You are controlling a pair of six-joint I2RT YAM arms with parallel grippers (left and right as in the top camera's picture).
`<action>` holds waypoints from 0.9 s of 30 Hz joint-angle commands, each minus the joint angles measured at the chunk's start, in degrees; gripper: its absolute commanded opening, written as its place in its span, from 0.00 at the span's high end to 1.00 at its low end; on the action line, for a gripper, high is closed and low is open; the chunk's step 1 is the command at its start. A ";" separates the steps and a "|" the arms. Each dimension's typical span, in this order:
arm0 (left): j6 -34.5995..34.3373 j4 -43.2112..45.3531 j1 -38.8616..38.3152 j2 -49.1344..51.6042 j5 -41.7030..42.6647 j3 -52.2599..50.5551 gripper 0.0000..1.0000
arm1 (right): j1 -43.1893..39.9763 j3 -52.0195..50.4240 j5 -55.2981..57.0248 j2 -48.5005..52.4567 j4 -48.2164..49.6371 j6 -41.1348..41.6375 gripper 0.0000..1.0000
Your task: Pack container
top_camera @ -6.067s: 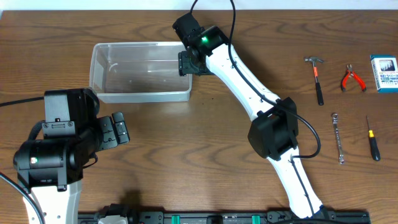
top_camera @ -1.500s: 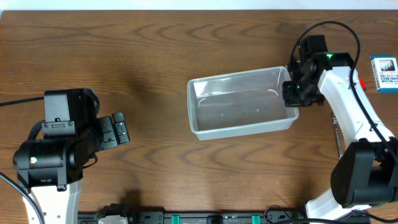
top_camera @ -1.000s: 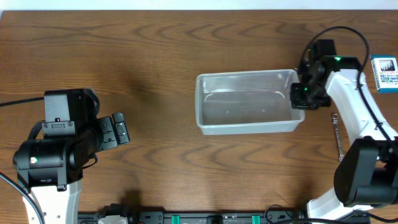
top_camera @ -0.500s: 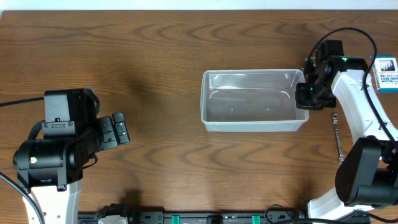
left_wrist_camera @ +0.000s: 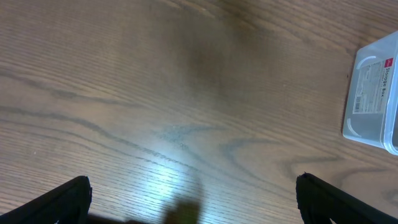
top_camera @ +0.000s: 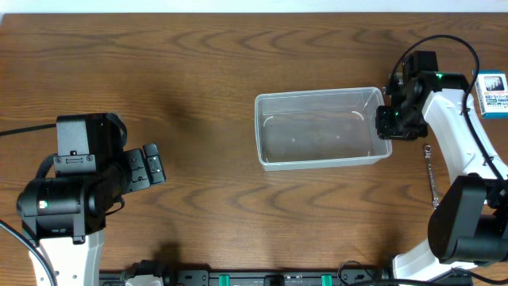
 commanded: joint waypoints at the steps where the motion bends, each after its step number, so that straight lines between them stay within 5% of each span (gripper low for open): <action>1: -0.55 -0.04 0.20 0.22 -0.07 0.98 0.02 | 0.39 -0.28 -1.73 -1.64 0.15 0.63 0.69; 7: -0.55 0.57 0.20 0.22 -0.07 0.98 0.02 | 0.39 4.44 -2.51 -1.97 -1.73 5.05 0.66; 9: -0.55 0.66 0.17 0.22 -0.07 0.98 0.02 | 0.33 7.48 -2.01 -1.97 -3.54 5.99 0.54; 19: -0.55 0.61 0.20 0.22 -0.07 0.98 0.02 | -0.48 15.15 3.06 -1.95 -9.81 9.64 0.55; 27: -0.55 0.61 0.17 0.22 -0.07 0.98 0.02 | -0.26 14.99 -2.99 -1.95 -8.39 -5.62 0.57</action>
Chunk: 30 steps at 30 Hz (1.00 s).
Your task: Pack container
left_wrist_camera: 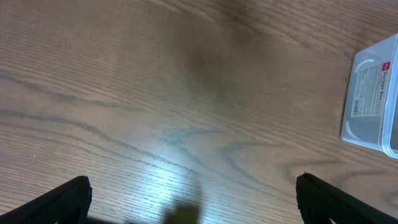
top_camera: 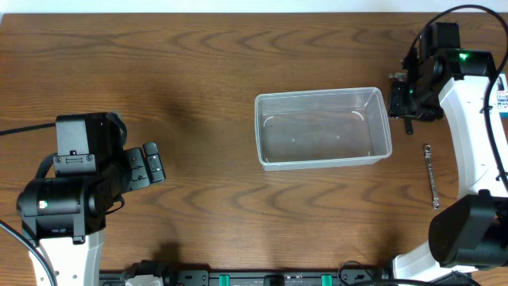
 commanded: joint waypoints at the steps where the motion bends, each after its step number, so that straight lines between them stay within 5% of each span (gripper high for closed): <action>1: -0.55 -0.02 0.17 0.22 -0.09 0.98 0.02 | -0.20 0.52 -3.56 -0.55 0.48 -8.98 0.57; 30: -0.55 -0.02 0.20 0.22 -0.09 0.98 0.02 | -0.09 0.22 -3.26 11.50 -0.46 -12.20 0.53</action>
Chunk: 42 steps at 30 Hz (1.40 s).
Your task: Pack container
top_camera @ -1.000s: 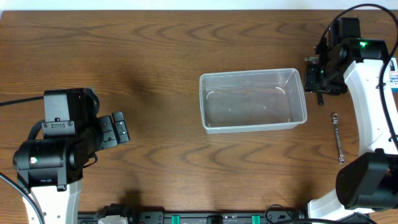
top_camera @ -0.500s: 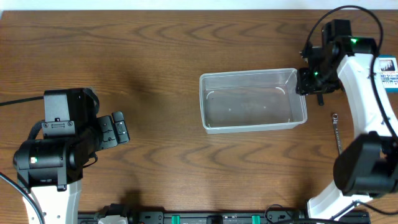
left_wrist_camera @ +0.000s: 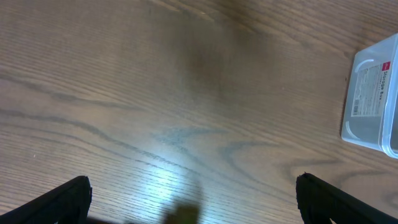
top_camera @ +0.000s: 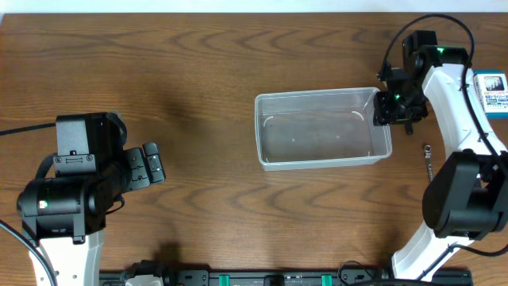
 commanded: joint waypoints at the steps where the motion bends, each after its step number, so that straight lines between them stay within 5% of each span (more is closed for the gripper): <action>1: -0.55 -0.02 0.20 0.22 -0.07 0.98 0.02 | -0.09 0.24 -0.39 1.40 -0.11 -0.85 0.54; 7: -0.55 0.02 0.17 0.22 -0.07 0.98 0.02 | -0.09 0.24 2.14 1.79 0.24 1.86 0.59; 14: -0.55 0.39 0.17 0.22 -0.07 0.98 0.02 | -0.09 0.24 3.04 1.86 -0.26 2.89 0.78; 42: -0.55 0.33 0.20 0.20 -0.04 0.98 0.02 | -0.09 0.22 4.09 1.88 -0.52 6.54 0.94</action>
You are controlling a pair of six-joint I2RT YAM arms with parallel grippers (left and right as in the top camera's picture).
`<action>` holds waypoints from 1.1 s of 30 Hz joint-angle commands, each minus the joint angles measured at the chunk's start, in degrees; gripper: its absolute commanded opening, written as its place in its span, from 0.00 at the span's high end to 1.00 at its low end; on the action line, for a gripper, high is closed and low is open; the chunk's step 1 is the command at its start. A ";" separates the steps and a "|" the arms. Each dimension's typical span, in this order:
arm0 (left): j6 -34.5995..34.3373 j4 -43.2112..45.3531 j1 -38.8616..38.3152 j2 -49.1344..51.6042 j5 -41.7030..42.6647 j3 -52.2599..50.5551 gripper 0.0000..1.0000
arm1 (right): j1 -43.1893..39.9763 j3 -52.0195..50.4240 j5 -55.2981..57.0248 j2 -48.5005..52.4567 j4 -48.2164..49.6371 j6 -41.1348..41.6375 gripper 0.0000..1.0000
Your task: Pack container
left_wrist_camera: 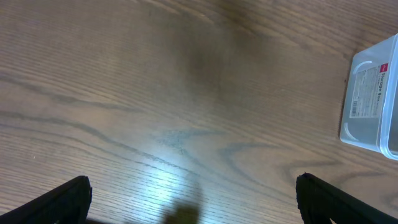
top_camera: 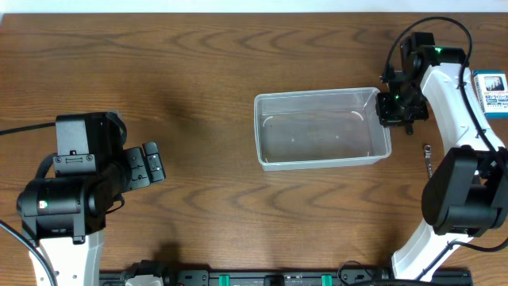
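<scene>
The clear plastic container (top_camera: 317,131) stands empty at the table's middle right; the left wrist view catches its labelled end (left_wrist_camera: 373,93) at the right edge. My right gripper (top_camera: 395,108) sits at the container's far right corner, over the rim; its jaws are hidden under the wrist. A small metal wrench (top_camera: 426,149) lies right of the container, mostly covered by the right arm. A blue and white box (top_camera: 492,83) lies at the right edge. My left gripper (left_wrist_camera: 193,202) hangs open over bare wood at the left, nothing between its fingers (left_wrist_camera: 68,196).
Both arm bases stand at the near edge, the right arm (top_camera: 456,119) stretching along the table's right side. Wooden tabletop (top_camera: 198,79) lies between the left gripper (top_camera: 149,164) and the container.
The right gripper has stayed at the container's far right corner, shifting only slightly. The container sits a touch further left. The left arm has not moved.
The right gripper was first at the container's right rim. It then stood off beyond the far right corner, with the wrench in plain sight. After that it was back at that corner, where it remains. The left gripper has hung open and still throughout.
</scene>
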 commanded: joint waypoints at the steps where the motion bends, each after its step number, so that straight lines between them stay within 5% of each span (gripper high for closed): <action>1: -0.55 0.02 0.17 0.20 -0.09 0.98 0.02 | -0.09 0.22 1.01 0.72 -0.20 1.99 0.95; 18: -0.55 0.04 0.17 0.20 -0.09 0.98 0.02 | -0.20 0.22 1.25 0.72 -0.85 3.50 0.95; 33: -0.55 0.04 0.20 0.20 -0.09 0.98 0.02 | -0.20 0.24 1.60 0.70 -0.94 3.26 0.85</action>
